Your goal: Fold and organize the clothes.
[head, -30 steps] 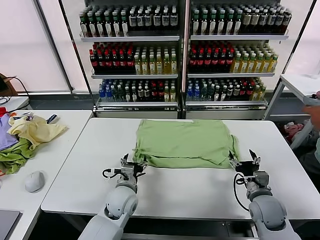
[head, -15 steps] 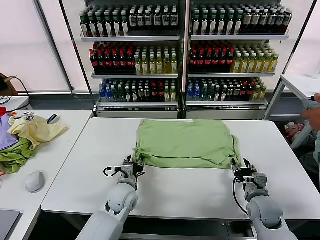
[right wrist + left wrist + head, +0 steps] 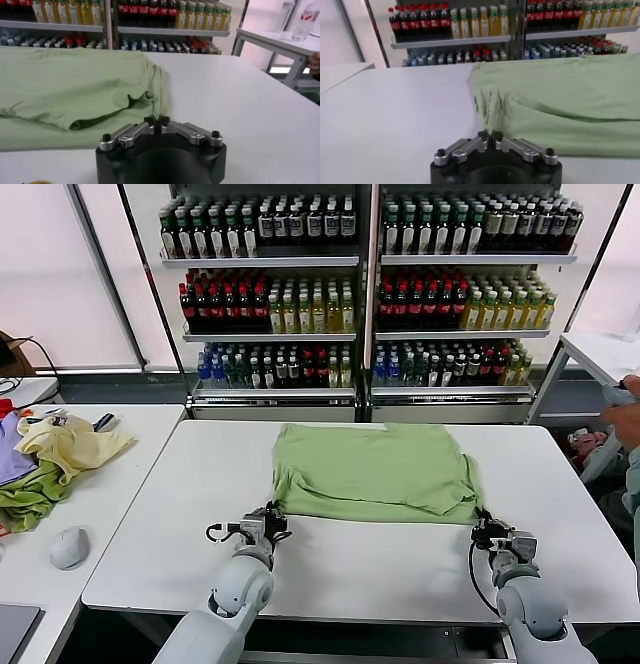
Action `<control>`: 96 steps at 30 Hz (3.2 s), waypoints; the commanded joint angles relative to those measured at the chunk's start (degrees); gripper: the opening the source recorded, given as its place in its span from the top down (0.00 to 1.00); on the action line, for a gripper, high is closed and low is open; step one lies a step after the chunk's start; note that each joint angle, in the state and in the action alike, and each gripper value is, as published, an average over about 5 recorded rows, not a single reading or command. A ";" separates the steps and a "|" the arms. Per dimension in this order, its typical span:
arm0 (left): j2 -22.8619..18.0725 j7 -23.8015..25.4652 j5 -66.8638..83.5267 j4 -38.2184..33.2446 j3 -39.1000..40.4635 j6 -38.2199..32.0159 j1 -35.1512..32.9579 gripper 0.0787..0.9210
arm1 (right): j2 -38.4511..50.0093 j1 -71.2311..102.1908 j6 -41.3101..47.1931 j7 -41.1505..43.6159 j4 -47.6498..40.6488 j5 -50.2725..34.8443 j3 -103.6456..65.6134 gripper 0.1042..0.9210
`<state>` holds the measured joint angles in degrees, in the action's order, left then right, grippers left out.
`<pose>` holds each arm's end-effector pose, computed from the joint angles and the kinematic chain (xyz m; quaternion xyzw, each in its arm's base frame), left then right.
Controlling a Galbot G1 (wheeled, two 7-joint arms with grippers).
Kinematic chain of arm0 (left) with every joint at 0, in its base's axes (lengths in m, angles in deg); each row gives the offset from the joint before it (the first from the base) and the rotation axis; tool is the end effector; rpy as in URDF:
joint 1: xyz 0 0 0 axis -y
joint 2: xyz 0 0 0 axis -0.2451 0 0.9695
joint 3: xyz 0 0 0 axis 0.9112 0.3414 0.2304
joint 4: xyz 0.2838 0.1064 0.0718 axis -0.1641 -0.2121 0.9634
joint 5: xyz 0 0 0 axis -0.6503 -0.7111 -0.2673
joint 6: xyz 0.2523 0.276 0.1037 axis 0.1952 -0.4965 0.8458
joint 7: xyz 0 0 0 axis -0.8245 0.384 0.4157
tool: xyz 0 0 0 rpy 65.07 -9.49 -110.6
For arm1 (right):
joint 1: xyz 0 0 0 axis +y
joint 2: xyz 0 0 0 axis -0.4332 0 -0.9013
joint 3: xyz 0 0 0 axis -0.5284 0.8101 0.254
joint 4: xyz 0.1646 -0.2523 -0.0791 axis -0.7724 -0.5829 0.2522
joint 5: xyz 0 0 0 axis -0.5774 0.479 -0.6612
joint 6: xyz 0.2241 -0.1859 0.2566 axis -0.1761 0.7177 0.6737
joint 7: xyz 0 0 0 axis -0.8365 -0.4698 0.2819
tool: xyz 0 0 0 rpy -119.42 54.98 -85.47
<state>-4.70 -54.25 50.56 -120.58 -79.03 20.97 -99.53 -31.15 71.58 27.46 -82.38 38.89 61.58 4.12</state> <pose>0.3777 -0.0777 -0.2839 -0.0352 -0.9691 -0.0368 0.2414 0.3519 -0.1151 -0.2833 -0.0483 -0.9784 0.0219 0.1999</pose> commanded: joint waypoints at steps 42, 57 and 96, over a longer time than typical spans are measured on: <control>4.10 2.92 -8.41 -35.46 -10.81 -0.17 -32.86 0.73 | 1.52 27.97 -2.65 1.33 34.18 2.90 -11.48 0.60; 4.08 0.34 1.68 -7.91 -2.62 -0.52 2.49 0.22 | 7.06 -13.47 3.39 -1.61 3.39 -4.43 7.37 0.13; -1.61 -0.91 9.95 24.19 3.37 3.38 22.48 0.13 | -9.80 -48.12 3.06 5.84 -52.69 5.49 20.29 0.15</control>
<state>-6.31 -55.23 56.37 -99.23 -76.23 23.34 -78.70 -38.05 27.63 30.87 -77.78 -3.74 64.35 23.69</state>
